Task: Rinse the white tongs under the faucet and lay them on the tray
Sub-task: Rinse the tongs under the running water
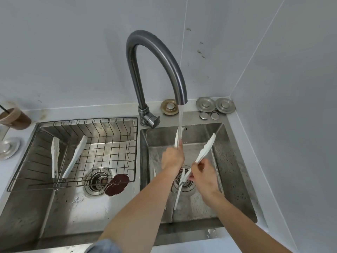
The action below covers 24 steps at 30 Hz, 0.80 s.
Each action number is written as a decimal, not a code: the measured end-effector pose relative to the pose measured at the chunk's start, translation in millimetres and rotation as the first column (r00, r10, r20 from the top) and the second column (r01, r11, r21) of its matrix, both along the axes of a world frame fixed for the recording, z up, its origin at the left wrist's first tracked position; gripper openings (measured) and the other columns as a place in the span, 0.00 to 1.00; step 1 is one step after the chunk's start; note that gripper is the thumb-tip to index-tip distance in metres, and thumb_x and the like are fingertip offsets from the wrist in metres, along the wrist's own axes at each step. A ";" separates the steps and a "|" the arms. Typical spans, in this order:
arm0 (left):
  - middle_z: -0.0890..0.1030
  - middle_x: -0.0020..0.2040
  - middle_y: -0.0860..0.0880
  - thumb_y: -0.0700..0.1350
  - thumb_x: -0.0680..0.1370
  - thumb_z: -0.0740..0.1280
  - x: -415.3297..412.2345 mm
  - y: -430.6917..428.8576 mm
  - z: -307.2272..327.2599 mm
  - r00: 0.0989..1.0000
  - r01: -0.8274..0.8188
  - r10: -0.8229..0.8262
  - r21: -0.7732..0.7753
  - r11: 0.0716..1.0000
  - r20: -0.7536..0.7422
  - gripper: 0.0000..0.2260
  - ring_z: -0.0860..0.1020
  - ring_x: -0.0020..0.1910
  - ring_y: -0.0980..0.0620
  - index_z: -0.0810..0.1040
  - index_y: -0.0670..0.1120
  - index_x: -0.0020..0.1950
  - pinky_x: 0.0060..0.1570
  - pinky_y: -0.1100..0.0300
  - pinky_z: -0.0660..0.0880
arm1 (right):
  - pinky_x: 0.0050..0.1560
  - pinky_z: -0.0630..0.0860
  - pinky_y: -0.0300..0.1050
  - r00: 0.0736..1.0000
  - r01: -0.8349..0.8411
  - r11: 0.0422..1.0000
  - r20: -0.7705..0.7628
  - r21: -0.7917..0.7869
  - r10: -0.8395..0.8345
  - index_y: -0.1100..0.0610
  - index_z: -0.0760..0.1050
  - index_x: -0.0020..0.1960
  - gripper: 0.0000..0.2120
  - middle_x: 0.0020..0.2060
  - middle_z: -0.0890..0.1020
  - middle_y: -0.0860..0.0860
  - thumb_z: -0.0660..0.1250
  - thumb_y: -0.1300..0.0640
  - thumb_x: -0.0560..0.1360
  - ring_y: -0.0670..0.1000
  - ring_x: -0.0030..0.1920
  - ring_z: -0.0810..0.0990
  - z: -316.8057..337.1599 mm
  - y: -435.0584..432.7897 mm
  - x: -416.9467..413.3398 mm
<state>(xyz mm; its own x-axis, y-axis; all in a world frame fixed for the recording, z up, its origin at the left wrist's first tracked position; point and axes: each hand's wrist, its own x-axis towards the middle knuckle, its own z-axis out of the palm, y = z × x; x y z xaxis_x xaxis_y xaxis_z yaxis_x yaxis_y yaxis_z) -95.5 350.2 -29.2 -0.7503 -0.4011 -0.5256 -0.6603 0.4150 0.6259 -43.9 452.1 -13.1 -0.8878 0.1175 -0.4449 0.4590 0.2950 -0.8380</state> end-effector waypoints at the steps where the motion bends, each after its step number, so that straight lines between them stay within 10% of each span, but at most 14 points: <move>1: 0.80 0.38 0.44 0.68 0.77 0.48 -1.6 1.8 1.7 1.000 0.017 -0.017 -0.013 1.000 0.005 0.33 0.78 0.38 0.46 0.76 0.42 0.35 0.35 0.57 0.70 | 0.43 0.83 0.51 1.000 0.016 1.000 0.000 0.005 -0.016 0.61 0.70 0.50 0.05 0.38 0.80 0.53 0.61 0.58 0.78 0.52 0.37 0.84 -0.1 -0.8 2.0; 5: 0.80 0.33 0.46 0.70 0.75 0.48 5.7 8.9 5.8 0.997 0.040 -0.042 -0.018 0.999 -0.069 0.34 0.77 0.32 0.50 0.74 0.44 0.31 0.28 0.59 0.67 | 0.36 0.81 0.39 0.997 0.069 0.996 0.019 -0.058 -0.068 0.61 0.71 0.52 0.05 0.40 0.79 0.52 0.60 0.60 0.78 0.49 0.36 0.83 -2.6 3.2 7.6; 13: 0.71 0.26 0.52 0.80 0.60 0.41 31.1 0.5 23.6 0.997 -0.013 0.029 0.201 0.980 -0.076 0.37 0.67 0.24 0.54 0.69 0.48 0.31 0.25 0.60 0.64 | 0.46 0.82 0.49 0.997 0.036 0.986 0.072 -0.165 -0.025 0.63 0.72 0.53 0.07 0.40 0.77 0.54 0.60 0.60 0.79 0.53 0.40 0.82 -1.9 1.2 16.3; 24: 0.67 0.28 0.52 0.61 0.78 0.57 32.6 -0.7 21.2 0.960 -0.077 0.198 0.496 0.865 -0.197 0.19 0.65 0.25 0.54 0.72 0.47 0.40 0.27 0.59 0.62 | 0.44 0.80 0.46 0.993 0.099 0.970 0.087 -0.220 -0.082 0.55 0.70 0.52 0.05 0.48 0.80 0.59 0.56 0.61 0.80 0.57 0.46 0.82 -5.8 8.8 22.6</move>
<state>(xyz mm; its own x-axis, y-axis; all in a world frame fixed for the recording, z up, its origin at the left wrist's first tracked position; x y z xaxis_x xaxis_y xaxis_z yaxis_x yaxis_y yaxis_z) -62.9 349.5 -8.0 -0.8305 -0.2533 -0.4960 -0.4981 -0.0605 0.8650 -21.3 460.9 -19.0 -0.8403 0.0857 -0.5354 0.5407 0.0585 -0.8392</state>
